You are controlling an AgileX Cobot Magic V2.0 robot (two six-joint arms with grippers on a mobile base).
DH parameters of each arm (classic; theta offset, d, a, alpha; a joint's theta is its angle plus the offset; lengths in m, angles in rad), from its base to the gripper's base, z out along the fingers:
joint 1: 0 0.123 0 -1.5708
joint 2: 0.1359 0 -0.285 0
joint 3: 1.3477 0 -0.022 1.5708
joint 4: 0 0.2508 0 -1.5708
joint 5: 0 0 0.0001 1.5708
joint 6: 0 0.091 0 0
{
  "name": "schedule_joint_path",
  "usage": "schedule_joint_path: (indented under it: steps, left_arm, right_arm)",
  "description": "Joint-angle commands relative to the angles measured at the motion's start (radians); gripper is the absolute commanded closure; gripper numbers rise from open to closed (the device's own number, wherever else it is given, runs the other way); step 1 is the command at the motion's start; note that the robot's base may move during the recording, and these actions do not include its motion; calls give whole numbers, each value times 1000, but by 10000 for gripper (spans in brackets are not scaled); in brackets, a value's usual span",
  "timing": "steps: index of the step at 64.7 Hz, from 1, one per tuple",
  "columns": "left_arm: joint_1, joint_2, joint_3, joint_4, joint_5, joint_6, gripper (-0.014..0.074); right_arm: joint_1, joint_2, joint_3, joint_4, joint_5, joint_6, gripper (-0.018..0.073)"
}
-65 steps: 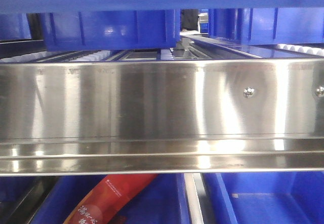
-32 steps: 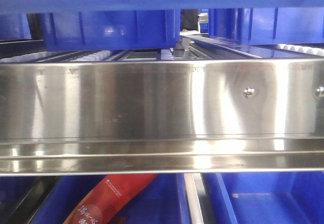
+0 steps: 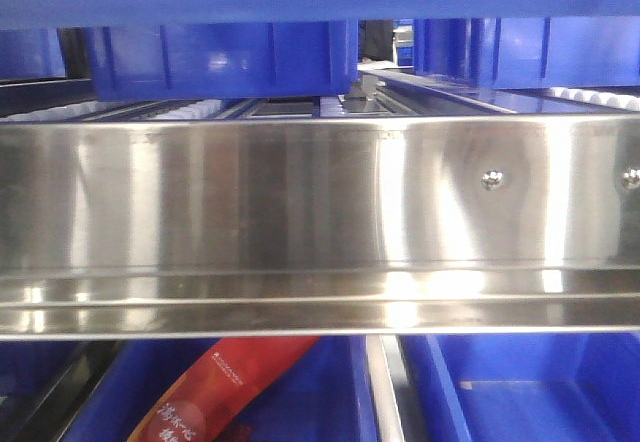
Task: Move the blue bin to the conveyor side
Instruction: 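Hold the blue bin with both grippers while backing away from the shelf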
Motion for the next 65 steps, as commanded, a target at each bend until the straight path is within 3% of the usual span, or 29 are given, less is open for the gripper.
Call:
schedule_joint_path:
  steps: [1,65]
  left_arm:
    - [-5,-21,-18,12,-98,5,619]
    - [-5,-45,-18,14,-98,5,619]
  right_arm:
    - [-1,-25,-16,-57,-89,-11,648]
    - [-1,-25,-16,-57,-89,-11,648]
